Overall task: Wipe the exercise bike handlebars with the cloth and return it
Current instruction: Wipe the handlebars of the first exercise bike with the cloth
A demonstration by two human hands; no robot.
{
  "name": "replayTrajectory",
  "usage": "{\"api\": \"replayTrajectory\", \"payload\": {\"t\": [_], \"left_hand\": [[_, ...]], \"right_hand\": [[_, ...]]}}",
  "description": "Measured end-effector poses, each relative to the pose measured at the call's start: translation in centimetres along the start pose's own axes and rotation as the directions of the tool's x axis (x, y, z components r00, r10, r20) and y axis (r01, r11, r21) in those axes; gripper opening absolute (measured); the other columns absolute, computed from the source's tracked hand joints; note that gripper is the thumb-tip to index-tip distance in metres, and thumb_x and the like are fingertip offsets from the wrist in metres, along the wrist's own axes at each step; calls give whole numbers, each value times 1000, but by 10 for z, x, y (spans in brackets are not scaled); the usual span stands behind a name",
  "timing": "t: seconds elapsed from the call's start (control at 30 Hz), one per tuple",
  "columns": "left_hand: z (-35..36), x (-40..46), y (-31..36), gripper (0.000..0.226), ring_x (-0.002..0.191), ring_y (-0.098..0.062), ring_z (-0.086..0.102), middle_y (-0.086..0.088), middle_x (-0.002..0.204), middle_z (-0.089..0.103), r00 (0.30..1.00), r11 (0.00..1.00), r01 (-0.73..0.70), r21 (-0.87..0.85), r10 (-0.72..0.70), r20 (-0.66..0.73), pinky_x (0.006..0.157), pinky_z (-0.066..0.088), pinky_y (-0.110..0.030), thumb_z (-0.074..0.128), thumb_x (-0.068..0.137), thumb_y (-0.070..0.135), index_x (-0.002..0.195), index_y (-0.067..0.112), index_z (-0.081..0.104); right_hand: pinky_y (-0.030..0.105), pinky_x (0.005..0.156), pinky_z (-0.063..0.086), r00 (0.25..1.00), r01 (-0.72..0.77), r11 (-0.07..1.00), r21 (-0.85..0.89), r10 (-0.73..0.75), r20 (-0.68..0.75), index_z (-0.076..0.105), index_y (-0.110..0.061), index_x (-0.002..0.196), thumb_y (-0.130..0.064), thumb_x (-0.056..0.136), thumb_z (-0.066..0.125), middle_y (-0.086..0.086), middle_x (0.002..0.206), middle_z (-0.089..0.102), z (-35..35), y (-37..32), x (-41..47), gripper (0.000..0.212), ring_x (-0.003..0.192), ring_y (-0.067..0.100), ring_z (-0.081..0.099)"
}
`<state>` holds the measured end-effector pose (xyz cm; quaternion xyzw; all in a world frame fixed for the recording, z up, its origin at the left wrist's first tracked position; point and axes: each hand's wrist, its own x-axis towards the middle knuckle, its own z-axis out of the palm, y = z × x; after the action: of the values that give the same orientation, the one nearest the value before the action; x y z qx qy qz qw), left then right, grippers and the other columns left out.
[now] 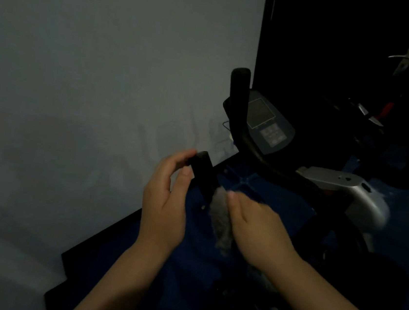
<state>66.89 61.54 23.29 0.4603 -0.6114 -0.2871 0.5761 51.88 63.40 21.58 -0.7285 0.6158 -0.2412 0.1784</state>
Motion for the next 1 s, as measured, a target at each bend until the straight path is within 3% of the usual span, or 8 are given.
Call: {"api": "replayTrajectory", "payload": {"t": [0.1, 0.17, 0.23, 0.4, 0.57, 0.7, 0.8, 1.0], "left_hand": [[5, -5, 0, 31, 109, 5, 55, 10, 117, 61, 999, 1000, -3, 7, 3, -32, 90, 39, -6, 42, 95, 24, 121, 24, 59], [7, -6, 0, 31, 110, 3, 55, 9, 117, 61, 999, 1000, -4, 12, 5, -44, 92, 40, -9, 40, 95, 22, 121, 22, 58], [8, -5, 3, 31, 110, 1, 56, 7, 116, 62, 997, 1000, -24, -6, 24, -74, 92, 40, -10, 39, 96, 20, 119, 19, 59], [2, -2, -1, 27, 108, 0, 58, 8, 113, 64, 995, 990, -49, -135, 37, -91, 88, 41, -8, 37, 98, 18, 116, 14, 57], [-11, 10, -5, 25, 104, 2, 58, 7, 109, 63, 996, 988, -81, -130, 86, 34, 86, 41, -8, 38, 98, 13, 112, 8, 58], [-13, 13, -6, 23, 108, -4, 56, 14, 111, 60, 972, 978, -207, -31, 209, 104, 92, 40, -16, 39, 98, 18, 112, 18, 57], [-6, 15, -9, 24, 113, -10, 52, 9, 116, 58, 865, 876, -471, 102, 437, 246, 100, 34, -21, 41, 95, 19, 111, 16, 60], [20, 30, -22, 25, 120, -22, 43, 3, 115, 67, 668, 488, -744, 456, 548, 504, 104, 26, -44, 49, 93, 26, 100, 17, 71]], "right_hand": [[31, 64, 47, 969, -248, 946, 207, 245, 40, 54, -24, 70, -55, 96, 14, -4, 73, 62, -4, -1, 2, 57, 66, 11, 57], [32, 74, 46, 952, -304, 924, 233, 299, 61, 64, -22, 89, -60, 94, 9, 1, 93, 66, -3, -18, 28, 67, 84, 18, 60], [30, 76, 38, 958, -265, 909, 321, 287, -22, 60, -25, 113, -58, 95, 7, 1, 110, 63, -1, -43, 54, 65, 97, 21, 58], [25, 48, 29, 918, 35, 997, 72, -4, -396, 44, -37, 109, -49, 96, 12, -16, 84, 52, 13, -51, 25, 37, 68, 9, 54], [28, 51, 28, 929, -186, 961, 204, 240, -282, 53, -28, 99, -44, 100, 14, -10, 72, 42, 7, -56, 50, 42, 62, 13, 45], [25, 49, 23, 838, -122, 988, 93, 153, -524, 52, -32, 103, -44, 97, 16, -12, 81, 53, 22, -73, 34, 39, 66, 9, 48], [27, 54, 32, 866, -241, 946, -218, 108, -489, 58, -23, 112, -43, 96, 21, -3, 87, 61, 26, -45, -15, 45, 69, 17, 56], [35, 62, 39, 923, -124, 956, -267, 13, -385, 66, -11, 85, -30, 95, 29, 5, 73, 61, 0, 20, -62, 43, 66, 25, 55]]}}
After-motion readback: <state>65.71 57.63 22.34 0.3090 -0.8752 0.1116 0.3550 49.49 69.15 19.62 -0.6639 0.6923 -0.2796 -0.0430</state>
